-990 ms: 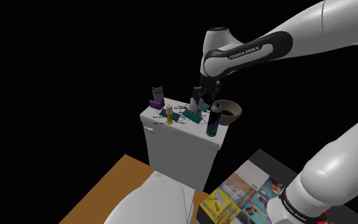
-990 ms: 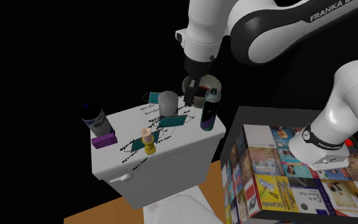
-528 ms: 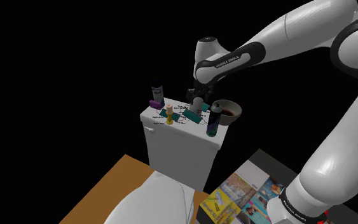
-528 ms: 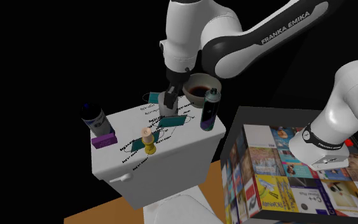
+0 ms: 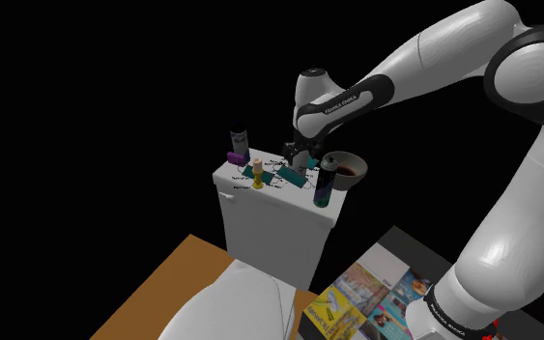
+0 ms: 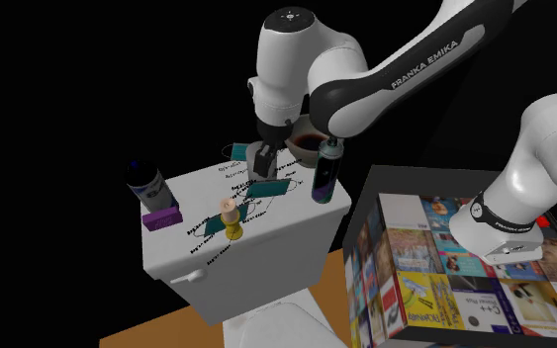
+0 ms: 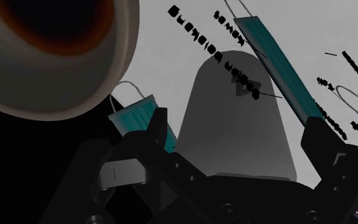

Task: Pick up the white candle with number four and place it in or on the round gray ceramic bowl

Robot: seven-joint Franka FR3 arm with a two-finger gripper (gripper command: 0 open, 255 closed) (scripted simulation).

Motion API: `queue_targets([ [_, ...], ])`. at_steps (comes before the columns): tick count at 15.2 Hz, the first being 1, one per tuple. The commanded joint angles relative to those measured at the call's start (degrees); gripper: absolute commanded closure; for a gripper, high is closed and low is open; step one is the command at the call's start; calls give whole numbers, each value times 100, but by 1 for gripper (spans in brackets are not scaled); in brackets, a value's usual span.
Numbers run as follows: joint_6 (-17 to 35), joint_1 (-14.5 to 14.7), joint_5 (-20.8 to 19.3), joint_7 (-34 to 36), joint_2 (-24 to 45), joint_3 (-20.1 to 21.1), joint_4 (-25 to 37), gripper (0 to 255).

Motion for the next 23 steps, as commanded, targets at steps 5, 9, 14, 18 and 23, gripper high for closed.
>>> queue_targets([
  [5,12,-2,-3,-1,11,-2,1,0],
  [9,11,-2,-3,-1,11,-2,2,255],
  [14,10,-2,-2,-1,9,-2,1,255],
  [18,-198,-4,54,-60,-115,8,90,255],
  [23,-553,-4,138,-150,-305,20,263,255],
])
